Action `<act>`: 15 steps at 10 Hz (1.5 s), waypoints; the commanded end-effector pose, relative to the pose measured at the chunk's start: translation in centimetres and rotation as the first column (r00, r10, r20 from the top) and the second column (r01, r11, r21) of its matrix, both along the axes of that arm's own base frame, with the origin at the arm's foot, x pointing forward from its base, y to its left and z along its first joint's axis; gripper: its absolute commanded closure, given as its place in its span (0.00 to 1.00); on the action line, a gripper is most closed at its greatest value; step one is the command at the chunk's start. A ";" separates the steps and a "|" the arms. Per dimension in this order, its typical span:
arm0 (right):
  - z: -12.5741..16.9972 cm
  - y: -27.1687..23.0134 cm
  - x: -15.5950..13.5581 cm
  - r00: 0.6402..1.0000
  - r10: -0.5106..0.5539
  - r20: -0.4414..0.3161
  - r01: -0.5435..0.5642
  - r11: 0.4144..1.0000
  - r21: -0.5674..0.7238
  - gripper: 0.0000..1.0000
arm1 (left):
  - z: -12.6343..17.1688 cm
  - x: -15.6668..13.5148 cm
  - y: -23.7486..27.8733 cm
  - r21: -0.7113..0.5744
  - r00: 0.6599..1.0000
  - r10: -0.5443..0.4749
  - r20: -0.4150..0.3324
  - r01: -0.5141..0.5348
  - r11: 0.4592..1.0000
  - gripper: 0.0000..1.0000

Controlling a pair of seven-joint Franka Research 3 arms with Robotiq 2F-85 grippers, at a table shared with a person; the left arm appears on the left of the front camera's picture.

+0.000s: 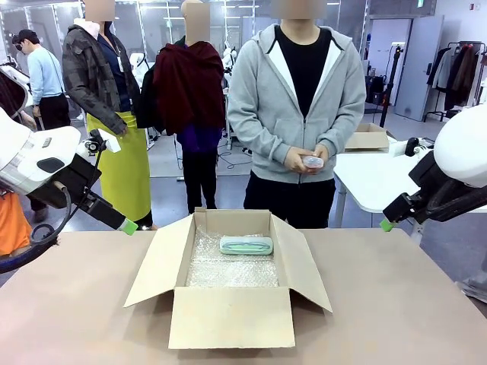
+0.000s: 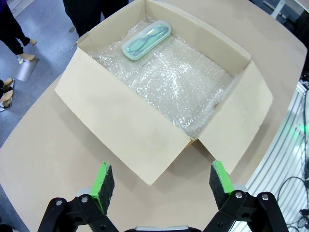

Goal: Pack the glasses set securely to prepare it for shipping.
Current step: Put the Glasses case from the right side of the table into the Package Box.

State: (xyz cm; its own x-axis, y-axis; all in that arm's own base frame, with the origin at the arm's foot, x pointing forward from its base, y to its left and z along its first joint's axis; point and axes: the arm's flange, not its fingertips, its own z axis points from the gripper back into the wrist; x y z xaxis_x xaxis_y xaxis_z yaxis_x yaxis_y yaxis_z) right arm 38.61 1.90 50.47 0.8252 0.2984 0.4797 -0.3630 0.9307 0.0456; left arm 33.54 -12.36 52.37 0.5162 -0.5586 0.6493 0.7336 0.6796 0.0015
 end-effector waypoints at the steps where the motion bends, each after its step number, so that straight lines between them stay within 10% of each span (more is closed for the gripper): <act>1: 0.2 0.1 -0.2 1.000 -0.012 -0.009 0.012 1.000 0.001 0.00 | 0.0 -0.1 0.2 -0.010 1.000 -0.008 -0.001 0.008 1.000 0.00; 15: 0.2 0.1 -0.2 1.000 -0.012 -0.009 0.012 1.000 0.001 0.00 | 0.0 -0.1 0.2 -0.010 1.000 -0.008 -0.001 0.008 1.000 0.00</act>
State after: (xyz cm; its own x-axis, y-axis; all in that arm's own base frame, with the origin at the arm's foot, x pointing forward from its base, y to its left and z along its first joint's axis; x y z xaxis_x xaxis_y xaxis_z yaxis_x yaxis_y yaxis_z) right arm 38.61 1.90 50.47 0.8251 0.2984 0.4797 -0.3630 0.9307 0.0455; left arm 33.54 -12.36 52.37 0.5162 -0.5586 0.6493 0.7336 0.6796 0.0015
